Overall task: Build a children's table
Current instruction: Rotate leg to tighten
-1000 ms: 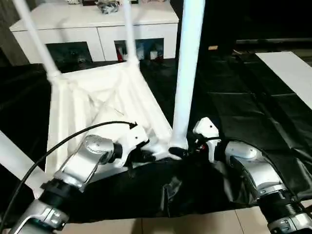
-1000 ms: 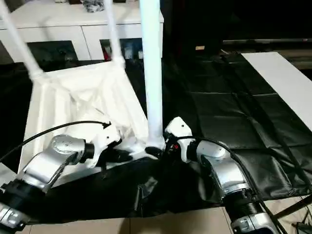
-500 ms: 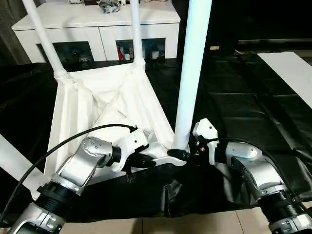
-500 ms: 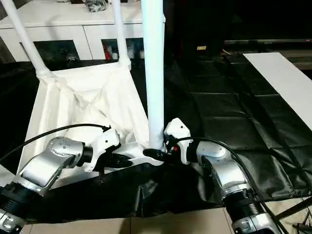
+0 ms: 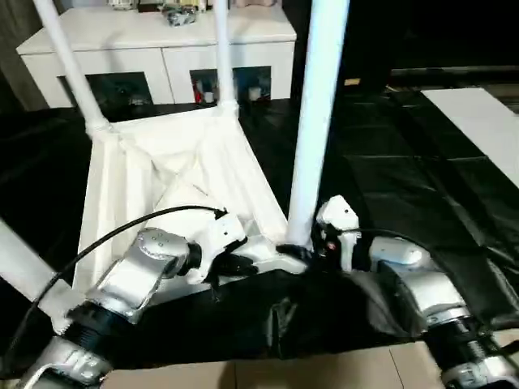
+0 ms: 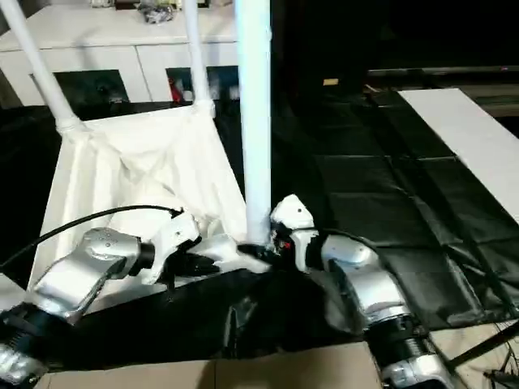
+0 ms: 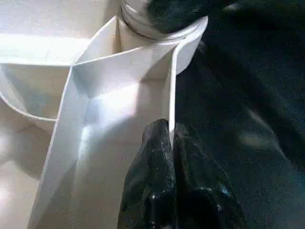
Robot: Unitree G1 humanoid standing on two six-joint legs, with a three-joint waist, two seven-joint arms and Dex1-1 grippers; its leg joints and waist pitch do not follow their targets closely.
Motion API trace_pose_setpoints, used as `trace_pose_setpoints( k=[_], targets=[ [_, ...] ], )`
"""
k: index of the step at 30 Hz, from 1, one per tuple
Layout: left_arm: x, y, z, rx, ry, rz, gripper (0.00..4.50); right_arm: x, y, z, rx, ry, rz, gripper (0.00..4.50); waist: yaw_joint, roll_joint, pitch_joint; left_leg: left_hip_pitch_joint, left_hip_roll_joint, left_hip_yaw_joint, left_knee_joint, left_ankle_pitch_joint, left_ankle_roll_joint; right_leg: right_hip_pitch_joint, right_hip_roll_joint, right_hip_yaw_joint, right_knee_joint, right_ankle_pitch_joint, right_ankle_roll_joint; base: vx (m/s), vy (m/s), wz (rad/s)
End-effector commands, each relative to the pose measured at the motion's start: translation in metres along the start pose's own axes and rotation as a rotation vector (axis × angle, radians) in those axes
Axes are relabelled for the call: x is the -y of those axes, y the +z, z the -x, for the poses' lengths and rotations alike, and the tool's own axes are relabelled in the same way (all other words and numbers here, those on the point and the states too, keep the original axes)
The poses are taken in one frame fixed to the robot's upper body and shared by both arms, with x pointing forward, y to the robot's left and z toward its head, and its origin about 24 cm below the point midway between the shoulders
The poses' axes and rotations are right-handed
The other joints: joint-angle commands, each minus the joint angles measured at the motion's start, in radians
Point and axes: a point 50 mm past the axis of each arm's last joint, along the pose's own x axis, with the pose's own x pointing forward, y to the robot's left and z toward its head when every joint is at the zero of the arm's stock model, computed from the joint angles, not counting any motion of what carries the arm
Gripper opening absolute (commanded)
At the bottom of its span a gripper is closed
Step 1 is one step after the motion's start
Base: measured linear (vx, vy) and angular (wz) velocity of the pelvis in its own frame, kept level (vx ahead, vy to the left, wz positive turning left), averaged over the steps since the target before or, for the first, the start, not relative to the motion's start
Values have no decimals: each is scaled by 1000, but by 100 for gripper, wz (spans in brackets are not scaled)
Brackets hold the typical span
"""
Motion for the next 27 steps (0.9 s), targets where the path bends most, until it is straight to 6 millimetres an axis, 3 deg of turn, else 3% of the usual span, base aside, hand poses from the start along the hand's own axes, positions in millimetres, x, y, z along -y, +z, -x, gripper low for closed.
trace_pose_setpoints(
  k=[1,3,7,10,13,15,18,20,22,23,24,27],
  targets=[
    [-5,-8,-11,-44,95,71,0,0,-16,-7,-77,-123,-87,247,-3,-6,-33,7,26,-11,-78,-276,-5,27,-68,39,-95,-351,-182,0,0,0],
    [-7,-6,-15,-42,126,84,0,0,-16,-10,-76,-180,-99,246,-7,-6,-31,4,25,-11,-80,-281,-11,23,-66,40,-100,-375,-163,-32,2,1],
    [-16,1,-34,-60,270,115,0,-3,-15,-28,-68,-475,-232,246,-12,-4,-31,4,20,-13,-82,-286,-24,15,-65,42,-109,-410,-129,0,0,0],
    [-19,4,-45,-72,333,116,0,-8,-14,-40,-90,-588,-231,246,-9,-1,-35,9,21,-14,-82,-291,-34,11,-65,43,-107,-370,-133,0,0,0],
    [-19,5,-47,-76,338,106,0,-12,-9,-46,-62,-536,-227,246,-9,1,-35,4,22,-17,-85,-319,-26,16,-68,42,-107,-377,-123,0,0,0],
    [-20,5,-46,-79,333,98,0,-15,0,-47,12,-471,-244,301,-9,1,-34,0,23,-18,-87,-319,-18,17,-68,42,-107,-365,-118,0,0,0],
    [-20,3,-43,-80,307,85,0,-15,6,-46,40,-437,-208,324,-9,1,-35,-6,23,-18,-87,-297,-10,22,-69,42,-103,-334,-127,0,0,0],
    [-20,2,-42,-76,282,73,0,-12,9,-45,58,-436,-200,349,-16,0,-34,-18,22,-22,-91,-286,-8,30,-71,38,-103,-356,-122,0,0,0],
    [-19,1,-40,-73,261,54,0,-10,10,-43,59,-424,-174,363,-18,-1,-36,-12,23,-20,-88,-279,-7,25,-70,40,-104,-345,-125,0,0,0],
    [-17,-1,-37,-69,225,34,0,-10,12,-40,59,-357,-124,363,-18,-1,-37,-8,24,-18,-85,-277,-4,23,-70,41,-103,-330,-137,0,0,0],
    [-13,-3,-34,-55,172,-7,0,-10,11,-35,50,-269,-80,363,-19,-4,-36,-16,24,-18,-85,-261,8,31,-68,41,-100,-301,-146,0,0,0],
    [-8,-6,-29,-19,106,-5,0,-9,6,-21,30,-131,-3,363,-16,-2,-42,-15,27,-14,-77,-204,29,36,-68,41,-90,-179,-181,0,0,0]
  ],
)
